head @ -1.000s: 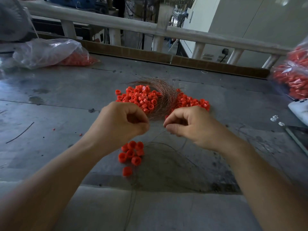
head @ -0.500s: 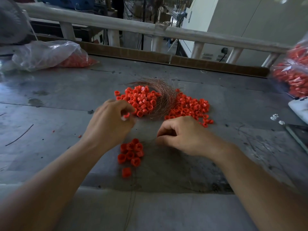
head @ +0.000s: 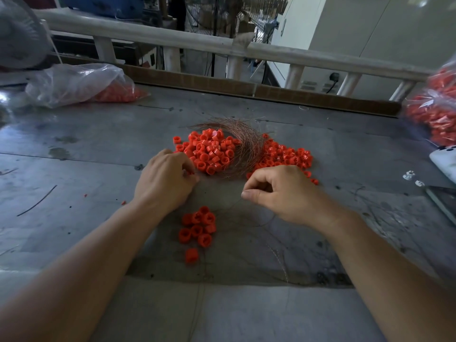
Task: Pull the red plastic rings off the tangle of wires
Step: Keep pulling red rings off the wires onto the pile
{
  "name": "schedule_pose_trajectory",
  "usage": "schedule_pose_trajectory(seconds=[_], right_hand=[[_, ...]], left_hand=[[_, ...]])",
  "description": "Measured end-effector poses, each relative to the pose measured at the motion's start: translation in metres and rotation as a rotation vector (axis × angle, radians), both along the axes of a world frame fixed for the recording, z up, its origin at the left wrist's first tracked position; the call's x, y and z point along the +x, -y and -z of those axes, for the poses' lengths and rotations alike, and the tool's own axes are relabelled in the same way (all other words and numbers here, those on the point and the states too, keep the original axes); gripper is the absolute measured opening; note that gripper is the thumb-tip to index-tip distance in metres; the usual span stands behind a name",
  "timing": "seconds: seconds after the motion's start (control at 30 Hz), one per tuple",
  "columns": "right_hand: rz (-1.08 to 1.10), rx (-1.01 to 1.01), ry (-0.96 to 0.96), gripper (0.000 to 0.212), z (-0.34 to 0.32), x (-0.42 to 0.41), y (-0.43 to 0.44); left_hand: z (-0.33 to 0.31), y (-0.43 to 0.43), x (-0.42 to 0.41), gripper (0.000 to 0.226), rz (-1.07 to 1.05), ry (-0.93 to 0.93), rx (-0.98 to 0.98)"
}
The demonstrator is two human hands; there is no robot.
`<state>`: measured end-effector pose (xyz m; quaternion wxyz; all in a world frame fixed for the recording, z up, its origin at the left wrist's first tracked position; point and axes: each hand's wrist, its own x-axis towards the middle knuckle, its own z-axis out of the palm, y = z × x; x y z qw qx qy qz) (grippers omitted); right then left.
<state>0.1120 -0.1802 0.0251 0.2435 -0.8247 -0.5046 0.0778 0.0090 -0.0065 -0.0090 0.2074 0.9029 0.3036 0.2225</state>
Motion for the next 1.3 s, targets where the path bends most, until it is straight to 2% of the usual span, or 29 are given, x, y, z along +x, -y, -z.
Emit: schedule_pose_trajectory(seconds=[0.13,0.23,0.37,0.47,0.53,0.73,0.97,1.1,1.3], right_hand=[[0.113,0.087,0.056,0.009,0.003,0.009,0.0],[0.155,0.118,0.152,0.019,0.007,0.017,-0.002],[0.071,-0.034,0.231,0.041,0.015,0.021,-0.008],[0.021,-0.12,0.241,0.052,0.022,0.022,-0.011],[0.018,-0.104,0.241,0.054,0.023,0.023,-0.011],[0.044,0.15,0.284,0.04,0.02,0.021,-0.008],[0.015,0.41,0.27,0.01,0.009,0.015,-0.006],[0.031,0.393,0.24,0.008,0.012,0.014,-0.007],[-0.024,0.289,0.264,0.015,0.011,0.006,-0.01]], left_hand=[[-0.004,0.003,-0.003,0.008,0.004,0.14,-0.046],[-0.01,0.011,-0.007,0.013,0.058,0.23,-0.071],[-0.014,0.02,-0.01,0.03,0.13,0.233,-0.132],[-0.014,0.021,-0.011,0.025,0.146,0.217,-0.157],[-0.015,0.022,-0.012,0.021,0.152,0.218,-0.165],[-0.017,0.024,-0.015,0.021,0.182,0.228,-0.176],[-0.02,0.03,-0.017,0.018,0.218,0.257,-0.246],[-0.022,0.034,-0.017,0.03,0.263,0.275,-0.32],[-0.018,0.037,-0.014,0.07,0.353,0.301,-0.386]])
